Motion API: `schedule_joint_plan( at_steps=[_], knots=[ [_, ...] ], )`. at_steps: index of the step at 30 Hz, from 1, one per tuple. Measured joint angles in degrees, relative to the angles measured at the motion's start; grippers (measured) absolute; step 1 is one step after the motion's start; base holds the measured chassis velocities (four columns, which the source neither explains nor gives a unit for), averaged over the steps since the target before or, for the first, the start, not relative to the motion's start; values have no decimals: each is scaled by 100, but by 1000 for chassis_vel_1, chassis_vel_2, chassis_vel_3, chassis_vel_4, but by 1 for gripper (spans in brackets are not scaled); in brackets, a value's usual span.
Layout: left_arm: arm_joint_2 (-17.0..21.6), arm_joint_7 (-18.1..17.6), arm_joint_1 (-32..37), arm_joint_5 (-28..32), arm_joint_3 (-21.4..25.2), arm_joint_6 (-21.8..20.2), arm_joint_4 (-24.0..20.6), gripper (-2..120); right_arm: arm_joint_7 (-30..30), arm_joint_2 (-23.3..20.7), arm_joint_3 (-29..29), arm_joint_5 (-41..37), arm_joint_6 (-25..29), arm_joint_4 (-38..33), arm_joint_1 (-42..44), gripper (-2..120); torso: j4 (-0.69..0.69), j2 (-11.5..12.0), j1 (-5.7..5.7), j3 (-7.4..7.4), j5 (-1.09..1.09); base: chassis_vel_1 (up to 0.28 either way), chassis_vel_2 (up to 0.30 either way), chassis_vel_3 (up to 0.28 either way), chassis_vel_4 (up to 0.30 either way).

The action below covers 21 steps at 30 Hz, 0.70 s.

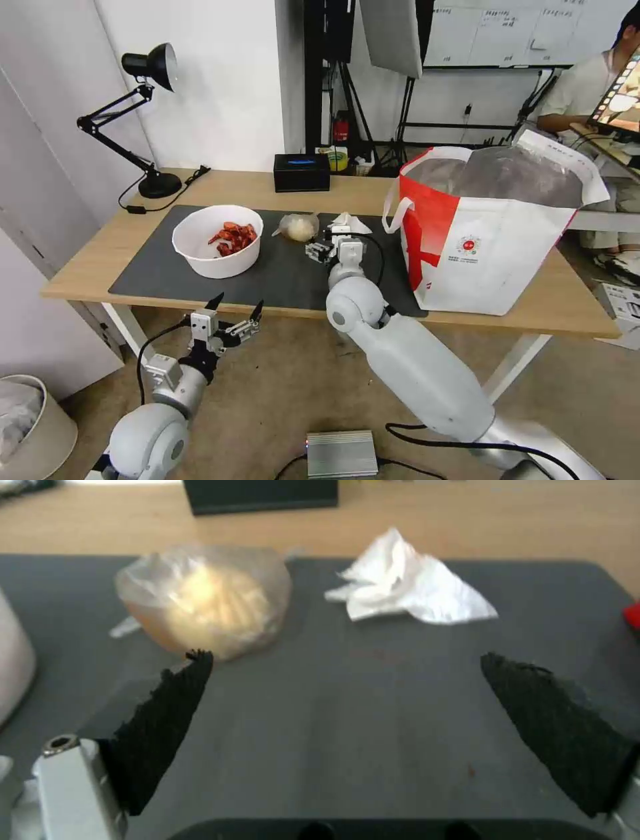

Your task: Pick up the trash from the table and place it into the takeout bag.

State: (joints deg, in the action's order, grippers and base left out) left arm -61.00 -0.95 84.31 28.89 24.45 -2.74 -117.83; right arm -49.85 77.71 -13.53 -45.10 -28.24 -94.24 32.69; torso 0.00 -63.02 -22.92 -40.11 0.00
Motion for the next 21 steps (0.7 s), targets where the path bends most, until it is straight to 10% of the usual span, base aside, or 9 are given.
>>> schedule_joint_plan(
  at_steps=[21],
  knots=[
    [14, -1, -6, 28, -10, -21, -62, 100, -337, 531, 473, -96, -214, 922, -545, 100, 0, 0, 0, 0, 0, 0, 0, 0, 0]
  ],
)
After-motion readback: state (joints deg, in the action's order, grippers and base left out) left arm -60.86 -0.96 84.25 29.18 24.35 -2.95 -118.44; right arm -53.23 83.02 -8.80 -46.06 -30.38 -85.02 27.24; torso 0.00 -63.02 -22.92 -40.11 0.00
